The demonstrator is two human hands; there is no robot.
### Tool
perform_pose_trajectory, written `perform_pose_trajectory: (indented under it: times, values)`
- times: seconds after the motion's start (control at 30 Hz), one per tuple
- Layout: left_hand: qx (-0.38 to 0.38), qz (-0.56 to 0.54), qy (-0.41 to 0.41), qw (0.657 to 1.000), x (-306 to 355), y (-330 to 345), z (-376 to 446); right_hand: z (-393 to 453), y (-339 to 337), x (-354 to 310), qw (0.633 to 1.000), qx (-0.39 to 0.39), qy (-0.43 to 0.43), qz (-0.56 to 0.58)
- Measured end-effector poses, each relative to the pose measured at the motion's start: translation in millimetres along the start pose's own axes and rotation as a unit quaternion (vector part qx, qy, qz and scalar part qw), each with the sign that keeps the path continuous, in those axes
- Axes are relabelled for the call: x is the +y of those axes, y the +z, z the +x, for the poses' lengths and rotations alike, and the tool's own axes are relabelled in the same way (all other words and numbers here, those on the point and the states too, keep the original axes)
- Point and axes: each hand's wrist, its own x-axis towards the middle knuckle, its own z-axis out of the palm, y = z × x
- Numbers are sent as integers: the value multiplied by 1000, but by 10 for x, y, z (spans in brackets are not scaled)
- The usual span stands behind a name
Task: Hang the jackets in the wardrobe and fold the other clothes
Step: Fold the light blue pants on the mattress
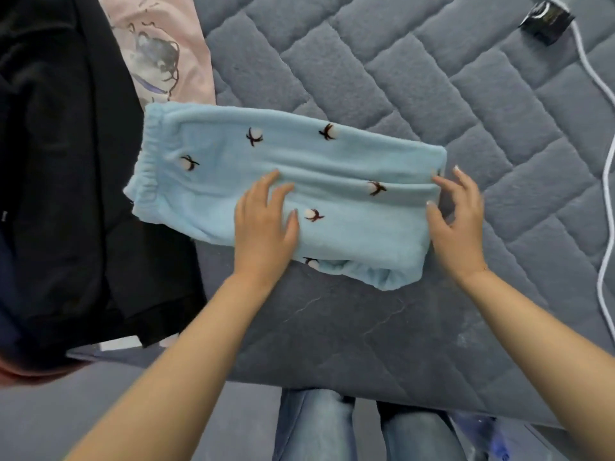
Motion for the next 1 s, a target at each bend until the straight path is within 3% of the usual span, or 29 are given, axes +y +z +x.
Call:
perform_pose_trajectory:
  times: [0.1, 0.2, 0.23, 0.3, 0.33, 0.37, 0.57, 0.63, 0.77, 0.87, 1.0]
  values:
    - [-33, -131, -86, 987, 689, 337, -603, 122, -210, 166, 979, -45, 157, 123]
    - [-35, -224, -253, 941, 1168, 734, -967, 380, -239, 246, 913, -137, 305, 233]
    - [-45, -288, -323, 901, 1308, 852, -1027, 460, -224, 251, 898, -164, 320, 252]
    - [-76, -461, -456, 758, 1575, 1006, -1039, 592, -176, 230, 891, -198, 316, 258]
    - [-75, -536, -489, 685, 1677, 1082, -1012, 641, -147, 217, 891, -207, 308, 262]
    - [-62, -575, -500, 645, 1755, 1149, -961, 679, -112, 202, 889, -214, 300, 271]
    - [109, -643, -562, 508, 1908, 1379, -725, 684, -86, 243, 877, -211, 297, 314]
    - [143, -669, -536, 496, 1967, 1418, -820, 572, -189, 339, 873, -199, 307, 323]
    - [126, -639, -531, 542, 2168, 1385, -1334, 80, -570, 644, 873, -157, 343, 310]
    - [83, -589, -551, 585, 2355, 1279, -1837, -464, -988, 910, 871, -133, 361, 306]
    - [-31, -556, -563, 610, 2495, 1018, -2341, -1193, -1515, 1128, 866, -125, 379, 303]
